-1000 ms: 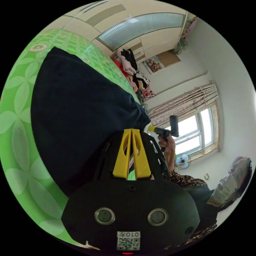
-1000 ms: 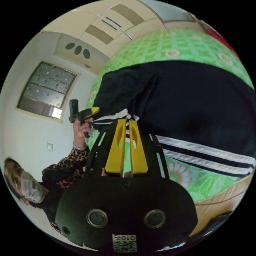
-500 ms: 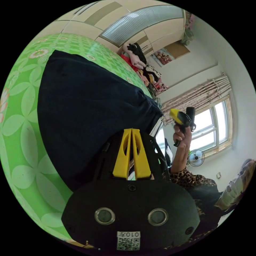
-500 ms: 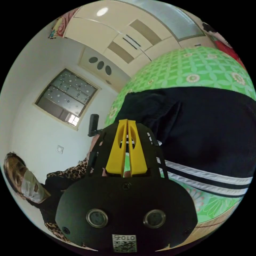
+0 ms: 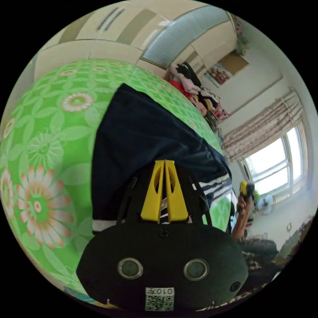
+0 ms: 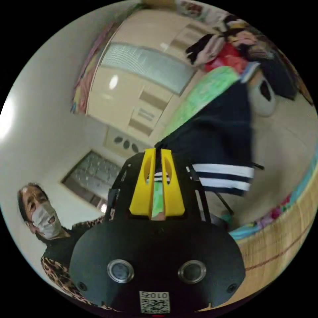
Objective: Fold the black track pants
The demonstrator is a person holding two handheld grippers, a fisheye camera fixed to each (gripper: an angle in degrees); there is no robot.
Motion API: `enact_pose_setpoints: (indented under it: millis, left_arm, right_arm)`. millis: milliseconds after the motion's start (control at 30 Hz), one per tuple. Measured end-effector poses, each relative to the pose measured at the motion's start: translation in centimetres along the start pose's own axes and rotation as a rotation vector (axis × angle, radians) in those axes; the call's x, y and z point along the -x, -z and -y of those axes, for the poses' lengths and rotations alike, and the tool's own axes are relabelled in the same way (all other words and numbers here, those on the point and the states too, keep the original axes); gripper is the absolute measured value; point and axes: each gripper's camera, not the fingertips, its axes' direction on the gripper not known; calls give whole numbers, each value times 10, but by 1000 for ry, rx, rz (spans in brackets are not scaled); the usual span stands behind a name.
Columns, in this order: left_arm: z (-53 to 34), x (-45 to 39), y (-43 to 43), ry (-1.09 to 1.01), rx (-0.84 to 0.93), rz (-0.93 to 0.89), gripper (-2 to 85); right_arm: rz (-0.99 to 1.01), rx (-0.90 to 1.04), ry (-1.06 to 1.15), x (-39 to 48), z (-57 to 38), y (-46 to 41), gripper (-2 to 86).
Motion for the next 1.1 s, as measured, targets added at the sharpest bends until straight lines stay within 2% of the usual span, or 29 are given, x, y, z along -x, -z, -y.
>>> enact_pose_setpoints:
  millis: [33,100,167,233,300,367,467,533,633,700,733,800,867,933,967,1100]
  left_arm:
    - [0,-3,4,11,-23,6,-3]
    - [-7,-43,17,-58,-113,5,-2]
    - [-18,-86,22,-134,-170,-55,-2]
    - [-30,-136,10,-239,-146,-162,-2]
    - [-49,-210,-25,-377,-27,-202,-2]
    - [-65,-263,-56,-490,73,-215,-2]
    - [-83,-329,-100,-626,153,-177,-2]
    - [-83,-354,-128,-646,213,-176,-1]
    - [-82,-382,-162,-646,275,-233,-1]
    - [-82,-403,-190,-662,351,-245,-1]
    - [-82,-408,-197,-659,368,-245,-1]
    - [-83,-426,-219,-652,414,-251,-1]
    - [-85,-443,-228,-667,424,-240,-2]
    - [-86,-459,-235,-686,429,-227,-2]
    - [-85,-469,-240,-693,434,-231,-2]
    - [-83,-504,-256,-706,456,-289,-2]
  right_arm:
    - [-21,-113,-98,-29,-21,43,102]
    - [9,-164,-281,-76,-51,83,162]
    - [104,-182,-408,-119,-80,103,171]
    - [230,-221,-437,-138,-91,101,170]
    - [350,-252,-393,-141,-91,96,163]
    - [329,-248,-342,-134,-80,94,152]
    - [267,-66,-334,-125,-58,80,97]
    - [249,-46,-251,-106,-54,82,46]
    - [187,-102,-99,-71,-56,109,34]
    - [46,-7,-155,-76,-53,108,33]
    - [-7,126,-246,-91,-51,97,34]
    - [-20,131,-286,-104,-54,96,37]
    - [36,49,-225,-106,-55,110,63]
    - [84,5,-225,-114,-51,118,165]
    - [144,3,-229,-122,-47,117,188]
    - [259,14,-189,-135,-29,101,216]
